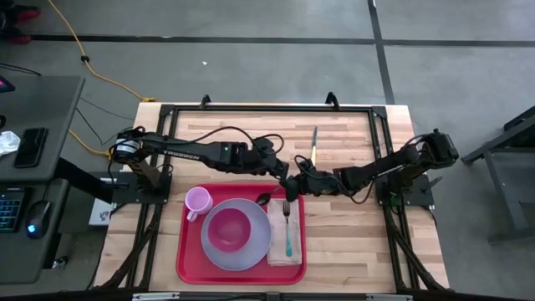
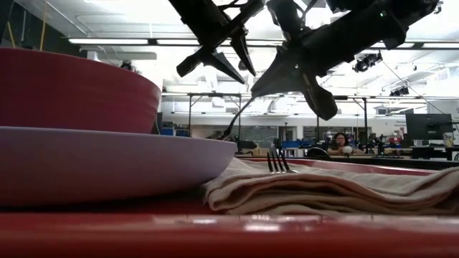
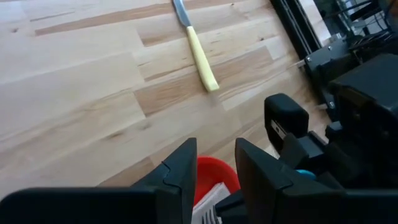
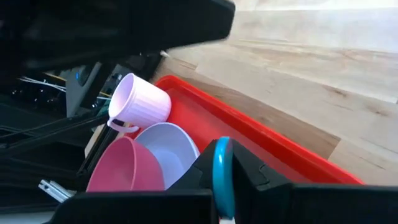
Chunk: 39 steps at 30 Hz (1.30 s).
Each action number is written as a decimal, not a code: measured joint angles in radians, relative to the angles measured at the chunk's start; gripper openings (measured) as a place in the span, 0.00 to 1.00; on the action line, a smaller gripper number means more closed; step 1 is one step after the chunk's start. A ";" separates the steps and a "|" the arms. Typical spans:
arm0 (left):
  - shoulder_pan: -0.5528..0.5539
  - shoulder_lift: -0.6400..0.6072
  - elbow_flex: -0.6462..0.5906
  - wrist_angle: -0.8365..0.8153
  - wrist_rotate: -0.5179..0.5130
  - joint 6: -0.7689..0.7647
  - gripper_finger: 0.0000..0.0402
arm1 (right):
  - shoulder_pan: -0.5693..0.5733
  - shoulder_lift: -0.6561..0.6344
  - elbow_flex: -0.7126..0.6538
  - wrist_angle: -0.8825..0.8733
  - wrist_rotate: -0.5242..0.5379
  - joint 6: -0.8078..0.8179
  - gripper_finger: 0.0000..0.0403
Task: Set up tray
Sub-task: Put the blue spoon beside the blue plate on the peach napkin
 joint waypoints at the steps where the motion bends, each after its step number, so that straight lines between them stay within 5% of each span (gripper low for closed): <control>1: 0.000 0.000 0.000 0.000 0.000 0.003 0.35 | 0.001 0.000 0.000 -0.005 -0.001 0.000 0.00; 20: 0.032 -0.061 0.000 -0.146 0.005 0.070 0.34 | -0.124 -0.156 0.000 -0.071 0.061 -0.124 0.00; 39: 0.271 -0.236 0.000 -0.291 0.243 0.290 0.34 | -0.151 -0.244 0.000 -0.012 0.419 -0.110 0.00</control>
